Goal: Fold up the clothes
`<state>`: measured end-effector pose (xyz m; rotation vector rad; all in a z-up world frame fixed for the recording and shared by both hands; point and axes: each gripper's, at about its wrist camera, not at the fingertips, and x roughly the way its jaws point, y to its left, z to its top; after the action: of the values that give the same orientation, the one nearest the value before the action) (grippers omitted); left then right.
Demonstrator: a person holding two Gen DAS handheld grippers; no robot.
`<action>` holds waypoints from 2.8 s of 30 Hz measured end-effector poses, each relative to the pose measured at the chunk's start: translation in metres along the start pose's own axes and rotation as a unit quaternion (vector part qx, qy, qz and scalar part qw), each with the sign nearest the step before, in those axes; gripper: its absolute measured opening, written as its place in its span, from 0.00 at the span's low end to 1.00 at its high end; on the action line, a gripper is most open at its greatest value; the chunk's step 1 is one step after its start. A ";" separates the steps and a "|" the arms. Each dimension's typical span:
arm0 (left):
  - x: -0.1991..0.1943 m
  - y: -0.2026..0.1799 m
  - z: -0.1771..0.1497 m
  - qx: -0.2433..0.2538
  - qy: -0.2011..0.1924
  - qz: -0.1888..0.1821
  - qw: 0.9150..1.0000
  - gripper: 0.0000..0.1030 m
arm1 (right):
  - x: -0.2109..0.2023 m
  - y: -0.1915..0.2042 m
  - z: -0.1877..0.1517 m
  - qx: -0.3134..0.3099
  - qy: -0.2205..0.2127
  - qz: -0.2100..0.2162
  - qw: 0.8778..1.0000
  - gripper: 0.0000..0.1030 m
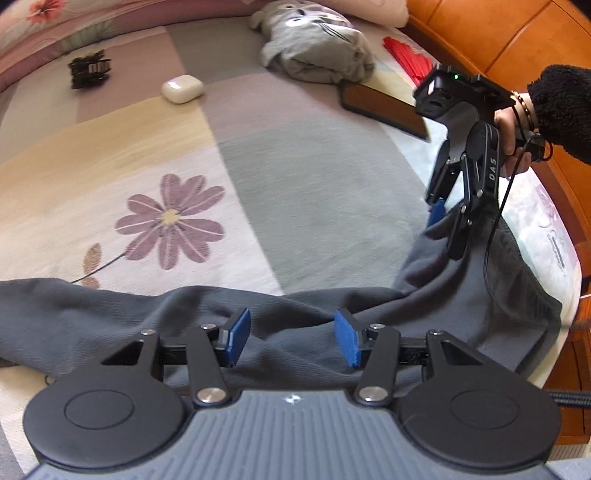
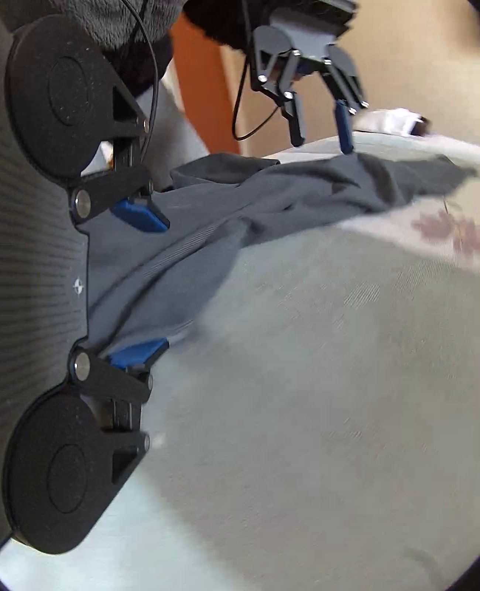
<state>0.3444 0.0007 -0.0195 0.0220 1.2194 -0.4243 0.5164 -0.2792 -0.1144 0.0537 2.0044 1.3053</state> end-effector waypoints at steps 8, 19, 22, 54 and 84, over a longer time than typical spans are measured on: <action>0.014 -0.018 0.005 -0.003 0.013 -0.016 1.000 0.50 | 0.029 0.004 0.003 -0.012 -0.001 0.045 0.999 0.51; 0.018 -0.028 0.012 0.011 0.018 -0.021 1.000 0.50 | 0.033 0.015 -0.017 0.003 -0.090 -0.011 0.996 0.09; 0.016 -0.028 0.013 0.011 0.018 -0.020 1.000 0.50 | 0.022 0.032 -0.023 -0.011 -0.138 -0.048 0.989 0.09; 0.028 -0.041 0.024 0.035 0.020 -0.022 0.999 0.50 | -0.081 -0.013 -0.134 0.106 -0.339 -0.267 0.896 0.47; 0.018 -0.005 0.010 -0.002 0.004 0.042 0.999 0.51 | -0.059 0.066 -0.102 0.047 -0.368 -0.345 0.862 0.18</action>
<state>0.3565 -0.0119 -0.0312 0.0712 1.2237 -0.3489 0.4764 -0.3503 -0.0064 -0.1027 1.2297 0.5783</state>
